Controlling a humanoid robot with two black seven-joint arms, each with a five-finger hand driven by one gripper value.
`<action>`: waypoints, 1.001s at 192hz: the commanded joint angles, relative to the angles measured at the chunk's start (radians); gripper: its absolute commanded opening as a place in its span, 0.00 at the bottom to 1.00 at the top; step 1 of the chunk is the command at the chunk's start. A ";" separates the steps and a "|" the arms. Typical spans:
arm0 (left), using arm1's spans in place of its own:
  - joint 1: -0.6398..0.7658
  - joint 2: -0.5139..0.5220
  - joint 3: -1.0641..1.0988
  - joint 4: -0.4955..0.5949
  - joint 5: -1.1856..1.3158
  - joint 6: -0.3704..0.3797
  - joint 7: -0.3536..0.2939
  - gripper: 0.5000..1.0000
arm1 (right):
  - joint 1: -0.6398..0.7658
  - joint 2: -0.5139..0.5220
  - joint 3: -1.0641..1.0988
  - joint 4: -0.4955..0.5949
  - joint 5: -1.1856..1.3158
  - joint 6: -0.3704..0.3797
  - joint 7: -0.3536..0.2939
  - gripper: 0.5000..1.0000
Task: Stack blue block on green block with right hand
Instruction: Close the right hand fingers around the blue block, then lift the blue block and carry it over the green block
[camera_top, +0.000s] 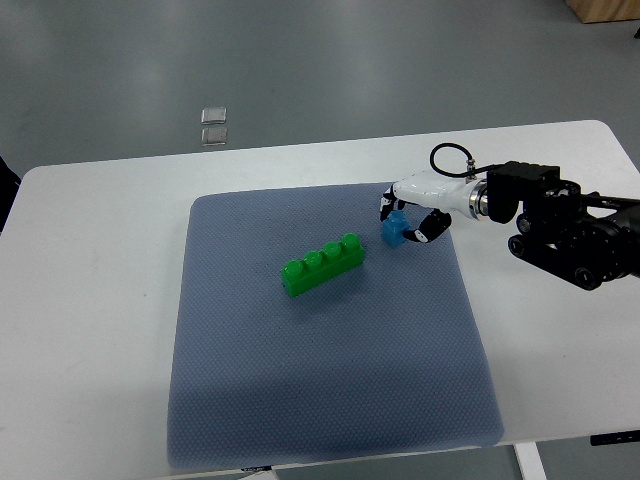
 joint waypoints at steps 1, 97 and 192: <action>0.000 0.000 0.000 0.000 0.000 0.000 0.000 1.00 | 0.001 0.000 0.000 0.000 0.000 0.000 0.001 0.35; 0.001 0.000 0.000 0.000 0.000 0.000 0.000 1.00 | 0.000 0.000 0.000 0.011 -0.011 0.002 0.007 0.17; 0.000 0.000 0.000 0.000 0.000 0.000 0.000 1.00 | 0.040 -0.010 0.020 0.014 0.009 -0.004 0.013 0.10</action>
